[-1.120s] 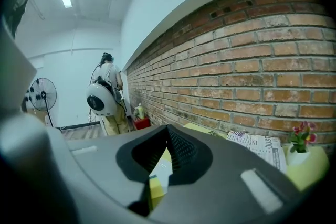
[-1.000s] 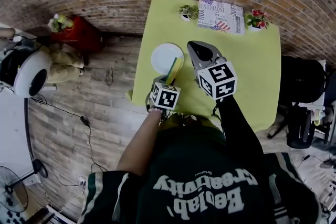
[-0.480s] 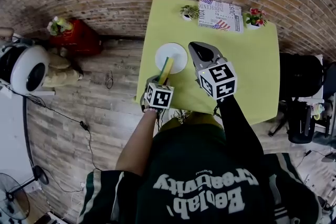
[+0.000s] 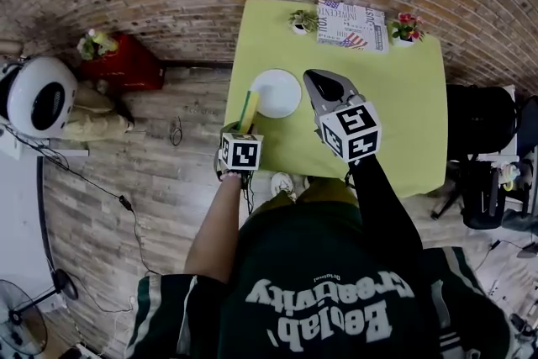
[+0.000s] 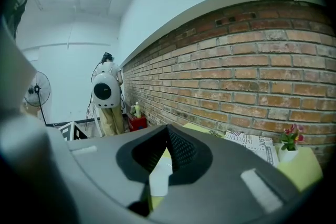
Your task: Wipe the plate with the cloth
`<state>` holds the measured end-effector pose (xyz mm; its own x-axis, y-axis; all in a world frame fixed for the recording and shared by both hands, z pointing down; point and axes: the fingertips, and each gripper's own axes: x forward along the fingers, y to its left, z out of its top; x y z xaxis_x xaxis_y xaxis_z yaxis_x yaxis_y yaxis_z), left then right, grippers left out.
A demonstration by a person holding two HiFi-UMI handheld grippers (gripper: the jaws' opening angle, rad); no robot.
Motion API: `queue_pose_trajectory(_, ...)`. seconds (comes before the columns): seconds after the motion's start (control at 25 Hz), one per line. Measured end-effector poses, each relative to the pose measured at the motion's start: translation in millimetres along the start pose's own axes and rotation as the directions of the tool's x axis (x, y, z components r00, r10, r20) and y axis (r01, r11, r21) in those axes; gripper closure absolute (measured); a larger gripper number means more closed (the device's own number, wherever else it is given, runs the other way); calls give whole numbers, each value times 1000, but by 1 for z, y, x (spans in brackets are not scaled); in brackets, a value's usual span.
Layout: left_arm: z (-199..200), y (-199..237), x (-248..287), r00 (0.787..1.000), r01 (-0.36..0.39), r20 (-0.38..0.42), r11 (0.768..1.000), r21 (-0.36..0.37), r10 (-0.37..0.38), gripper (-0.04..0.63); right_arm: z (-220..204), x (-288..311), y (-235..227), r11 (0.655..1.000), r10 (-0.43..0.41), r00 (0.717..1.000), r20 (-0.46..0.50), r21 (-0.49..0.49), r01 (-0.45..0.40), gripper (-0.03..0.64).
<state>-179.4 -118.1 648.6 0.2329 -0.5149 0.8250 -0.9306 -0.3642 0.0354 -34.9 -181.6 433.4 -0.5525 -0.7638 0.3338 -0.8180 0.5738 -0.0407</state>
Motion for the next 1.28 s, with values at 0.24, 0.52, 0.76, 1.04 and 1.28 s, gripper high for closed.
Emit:
queue_pose_trajectory(0.24,-3,0,-3,1000,-7,-2,1000,-2,7,463,4,3,3,1000,16,1000,9,0,-16,603)
queue_pose_trajectory(0.52,5,-25,-7,997,64,40,997,41,-65,463,-1,-2,3,1000,10,1000,8,5,-10,604)
queue_pose_trajectory(0.76,14,-65,-6,987,139,62,983,122,-147,463,-4,-12,-2,1000,-20,1000,7,10,20,604)
queue_pose_trajectory(1.04,14,-89,-3,982,175,45,970,168,-185,463,-11,-27,-14,998,-64,998,2,21,64,604)
queue_pose_trajectory(1.28,6,-109,4,974,222,5,954,200,-228,463,-15,-34,-18,997,-78,997,-5,25,78,604)
